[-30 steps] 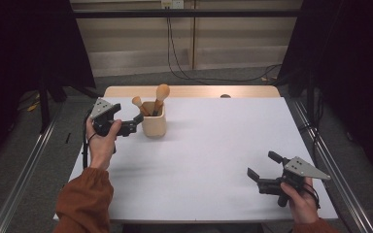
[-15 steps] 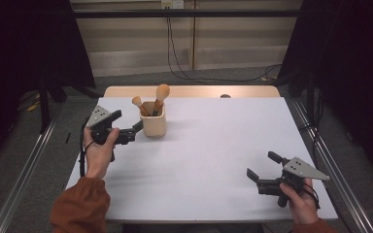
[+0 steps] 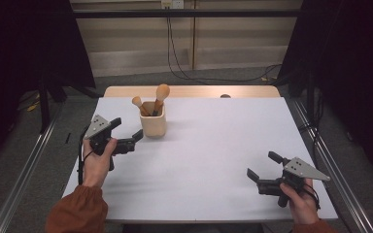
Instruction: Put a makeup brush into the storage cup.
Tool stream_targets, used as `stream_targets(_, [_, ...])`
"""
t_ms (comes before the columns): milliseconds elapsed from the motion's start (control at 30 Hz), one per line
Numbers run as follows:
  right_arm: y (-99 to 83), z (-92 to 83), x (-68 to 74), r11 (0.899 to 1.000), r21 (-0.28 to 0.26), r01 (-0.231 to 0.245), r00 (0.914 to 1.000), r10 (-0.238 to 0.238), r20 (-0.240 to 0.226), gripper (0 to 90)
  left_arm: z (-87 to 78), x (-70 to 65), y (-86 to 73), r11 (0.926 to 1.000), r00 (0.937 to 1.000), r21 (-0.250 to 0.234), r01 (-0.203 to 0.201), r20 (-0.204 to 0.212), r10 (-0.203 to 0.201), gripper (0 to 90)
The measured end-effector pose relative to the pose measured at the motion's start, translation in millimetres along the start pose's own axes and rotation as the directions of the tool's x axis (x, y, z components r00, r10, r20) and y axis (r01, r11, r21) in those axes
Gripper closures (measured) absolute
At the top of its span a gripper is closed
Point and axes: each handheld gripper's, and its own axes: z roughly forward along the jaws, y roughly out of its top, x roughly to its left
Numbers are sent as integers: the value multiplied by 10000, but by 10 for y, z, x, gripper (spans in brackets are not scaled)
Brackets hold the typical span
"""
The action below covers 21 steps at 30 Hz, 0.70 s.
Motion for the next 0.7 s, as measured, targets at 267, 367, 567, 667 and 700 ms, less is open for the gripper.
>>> stream_targets(267, [1, 7, 12, 10000, 30, 0, 10000, 0, -19, 0, -166, -57, -31, 10000, 10000, -26, -27, -87, 27, 26])
stream_targets(367, [1, 6, 8, 10000, 36, -46, 10000, 46, 4, 0, -214, -89, -78, 10000, 9999, -27, -85, -79, 84, 26])
stream_targets(567, [-2, 4, 6, 10000, 50, -53, 10000, 53, 41, 0, -326, -147, -139, 9997, 9997, -5, -259, -38, 259, 26])
stream_targets(667, [-1, 0, 9, 10000, 29, -35, 10000, 35, 31, 0, -394, -190, -160, 9997, 9997, -60, -243, 27, 243, 26])
stream_targets(700, [-1, -1, 11, 10000, 20, -24, 10000, 24, 41, 0, -413, -200, -169, 9998, 9997, -24, -186, 156, 187, 26])
